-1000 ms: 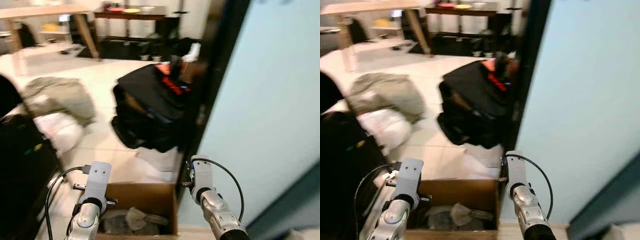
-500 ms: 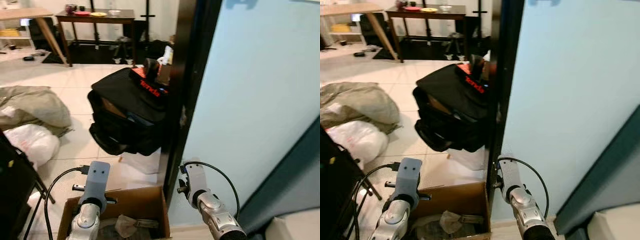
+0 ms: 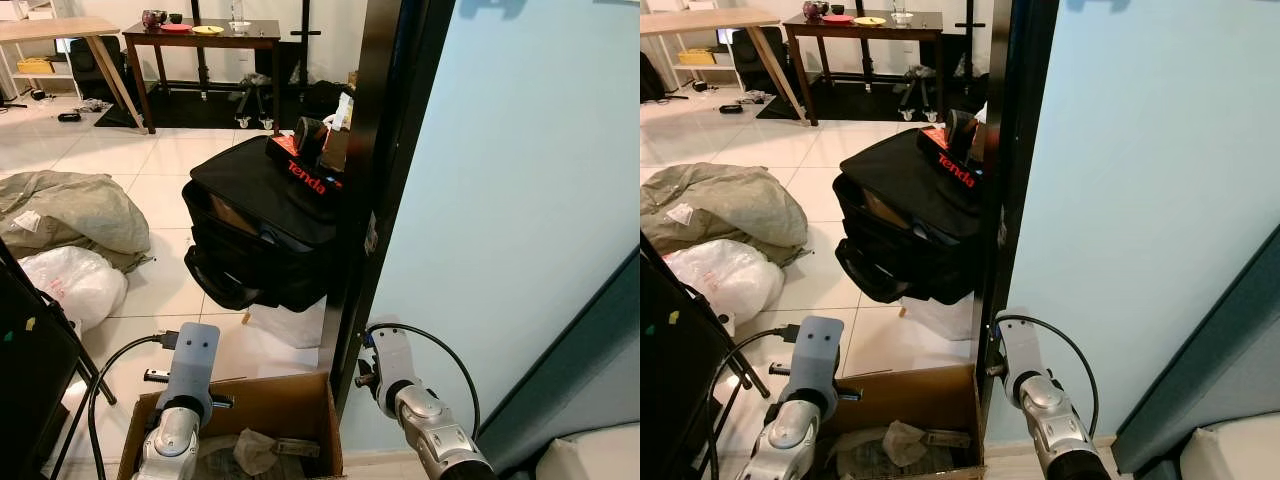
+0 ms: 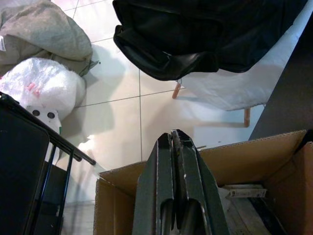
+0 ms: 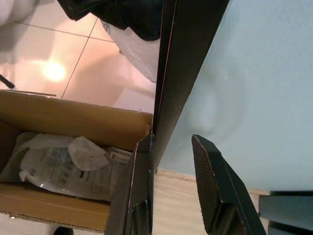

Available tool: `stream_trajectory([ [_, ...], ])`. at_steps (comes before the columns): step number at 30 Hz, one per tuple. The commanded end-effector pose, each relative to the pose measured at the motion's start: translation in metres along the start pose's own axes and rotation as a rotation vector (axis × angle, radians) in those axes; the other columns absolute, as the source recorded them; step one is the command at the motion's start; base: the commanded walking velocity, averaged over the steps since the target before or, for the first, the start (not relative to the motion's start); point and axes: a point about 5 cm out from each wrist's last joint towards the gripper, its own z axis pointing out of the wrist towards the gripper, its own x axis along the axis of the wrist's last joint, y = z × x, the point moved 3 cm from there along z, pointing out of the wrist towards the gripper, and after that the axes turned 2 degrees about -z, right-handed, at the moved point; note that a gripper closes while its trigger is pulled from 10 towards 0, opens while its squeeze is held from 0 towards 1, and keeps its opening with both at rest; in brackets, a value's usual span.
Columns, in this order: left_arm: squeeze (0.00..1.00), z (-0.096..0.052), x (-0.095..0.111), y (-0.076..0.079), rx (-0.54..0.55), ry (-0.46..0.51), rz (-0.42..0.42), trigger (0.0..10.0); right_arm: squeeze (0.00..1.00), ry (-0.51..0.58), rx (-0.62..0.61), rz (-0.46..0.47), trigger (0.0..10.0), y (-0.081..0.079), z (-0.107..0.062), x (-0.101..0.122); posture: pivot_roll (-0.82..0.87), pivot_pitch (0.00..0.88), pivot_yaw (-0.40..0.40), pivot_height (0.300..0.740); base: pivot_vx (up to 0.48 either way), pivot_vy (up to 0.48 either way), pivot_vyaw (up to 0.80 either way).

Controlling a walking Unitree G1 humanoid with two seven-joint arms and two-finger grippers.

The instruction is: Clean up the room

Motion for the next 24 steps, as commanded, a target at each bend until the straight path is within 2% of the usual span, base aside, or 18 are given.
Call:
stream_trajectory([
  [1,0.00,-0.0011,-0.0038,0.0017,-0.002,-0.016,0.003,10.0,0.00,-0.013,-0.006,0.019,10.0,0.0009,-0.0017,-0.0031,0.03,0.041,-0.031,0.740,0.000,0.000,-0.52],
  [24,0.00,-0.0036,-0.0067,0.0041,-0.023,-0.024,-0.008,10.0,0.00,-0.030,-0.001,0.027,10.0,-0.0005,-0.0030,-0.0055,0.03,0.050,-0.035,0.740,0.000,0.000,-0.78],
])
